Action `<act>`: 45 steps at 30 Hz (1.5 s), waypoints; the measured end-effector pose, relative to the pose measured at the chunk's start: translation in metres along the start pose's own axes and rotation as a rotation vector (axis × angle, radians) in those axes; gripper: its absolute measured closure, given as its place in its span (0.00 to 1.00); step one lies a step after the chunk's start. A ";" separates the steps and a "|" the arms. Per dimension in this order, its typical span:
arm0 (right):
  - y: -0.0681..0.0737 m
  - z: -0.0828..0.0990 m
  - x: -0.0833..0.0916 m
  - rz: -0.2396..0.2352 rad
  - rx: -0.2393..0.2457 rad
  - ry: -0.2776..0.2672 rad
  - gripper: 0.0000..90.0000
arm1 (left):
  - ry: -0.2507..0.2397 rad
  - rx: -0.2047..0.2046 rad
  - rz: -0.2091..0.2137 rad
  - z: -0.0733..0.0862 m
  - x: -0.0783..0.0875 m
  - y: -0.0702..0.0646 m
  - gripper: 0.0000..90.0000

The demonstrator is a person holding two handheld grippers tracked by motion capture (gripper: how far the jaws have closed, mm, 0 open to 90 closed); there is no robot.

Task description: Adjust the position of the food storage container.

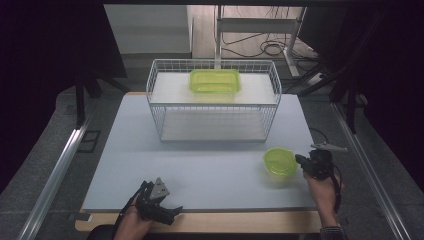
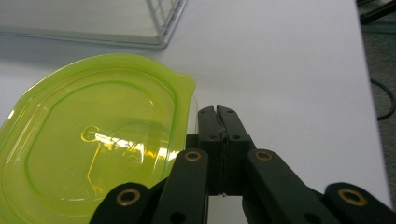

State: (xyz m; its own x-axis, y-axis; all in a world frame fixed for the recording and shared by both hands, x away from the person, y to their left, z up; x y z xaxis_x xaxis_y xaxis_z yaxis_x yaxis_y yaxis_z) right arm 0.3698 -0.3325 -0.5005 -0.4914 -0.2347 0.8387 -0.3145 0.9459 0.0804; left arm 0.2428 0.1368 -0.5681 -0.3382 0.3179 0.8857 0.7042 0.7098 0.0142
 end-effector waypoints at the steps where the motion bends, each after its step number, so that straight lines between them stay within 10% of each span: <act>1: 0.002 0.001 0.000 -0.005 0.002 0.001 0.99 | 0.001 0.000 0.000 0.000 0.000 0.000 0.00; 45: 0.144 0.011 -0.021 -0.273 0.194 0.054 0.96 | 0.013 -0.012 -0.002 0.000 -0.001 -0.001 0.00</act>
State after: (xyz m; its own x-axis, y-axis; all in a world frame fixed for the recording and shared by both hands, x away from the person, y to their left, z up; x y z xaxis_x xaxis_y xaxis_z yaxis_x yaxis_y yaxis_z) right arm 0.3259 -0.1940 -0.5126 -0.3258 -0.4565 0.8279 -0.5797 0.7882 0.2065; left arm 0.2420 0.1357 -0.5691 -0.3317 0.3086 0.8915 0.7112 0.7027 0.0214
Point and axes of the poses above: each handheld gripper's, and its own axes: x roughly backward along the jaws, z roughly out of its underside, y roughly to its left, the point moved 3 cm from there along -x, roughly forward along the jaws, and after that the axes turned 15 degrees about y, right-handed, at the moved point
